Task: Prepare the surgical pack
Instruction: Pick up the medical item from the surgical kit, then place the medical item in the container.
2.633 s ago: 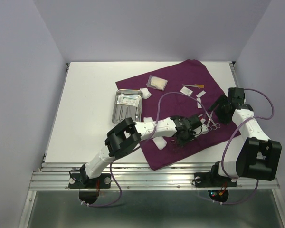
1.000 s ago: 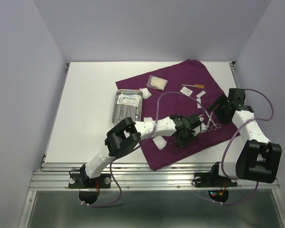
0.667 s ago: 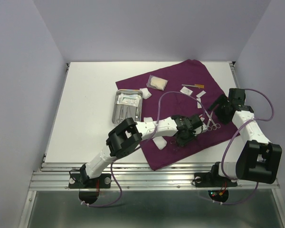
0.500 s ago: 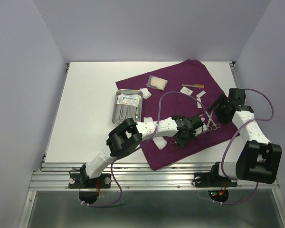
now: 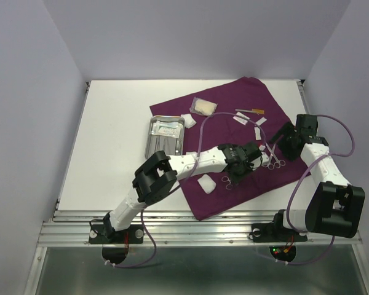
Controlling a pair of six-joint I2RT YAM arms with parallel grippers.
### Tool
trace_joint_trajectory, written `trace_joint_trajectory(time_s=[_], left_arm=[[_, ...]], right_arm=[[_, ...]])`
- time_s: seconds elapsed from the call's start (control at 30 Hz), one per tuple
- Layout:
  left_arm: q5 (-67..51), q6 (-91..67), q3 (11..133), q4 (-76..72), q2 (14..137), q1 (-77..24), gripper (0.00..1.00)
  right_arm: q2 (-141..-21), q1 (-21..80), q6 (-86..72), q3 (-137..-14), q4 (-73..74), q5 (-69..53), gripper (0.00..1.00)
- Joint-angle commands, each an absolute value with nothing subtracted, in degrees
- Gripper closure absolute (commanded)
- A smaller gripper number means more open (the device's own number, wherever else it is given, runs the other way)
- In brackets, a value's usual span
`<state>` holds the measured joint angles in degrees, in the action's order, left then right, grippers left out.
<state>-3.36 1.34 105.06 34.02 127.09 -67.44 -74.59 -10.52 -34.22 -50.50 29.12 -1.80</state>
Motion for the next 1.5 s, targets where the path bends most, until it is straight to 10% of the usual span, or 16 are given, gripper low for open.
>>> trace_joint_trajectory(time_s=[0.0,1.23,1.47], left_arm=[[-5.3,0.5,106.6,33.0,119.7,-65.8,0.99],[6.9,-15.3,80.0,27.3,104.9,-31.7,0.99],[8.6,-17.4,79.6,27.2,106.5,-31.7,0.64]], right_arm=[[-72.8,-10.9,-33.3,-49.8,27.2,-1.8,0.21],[-75.5,-10.9,-31.9,-49.6,26.2,-4.9,0.21],[-75.8,-10.9,-31.4,-49.3,27.0,-4.2,0.22]])
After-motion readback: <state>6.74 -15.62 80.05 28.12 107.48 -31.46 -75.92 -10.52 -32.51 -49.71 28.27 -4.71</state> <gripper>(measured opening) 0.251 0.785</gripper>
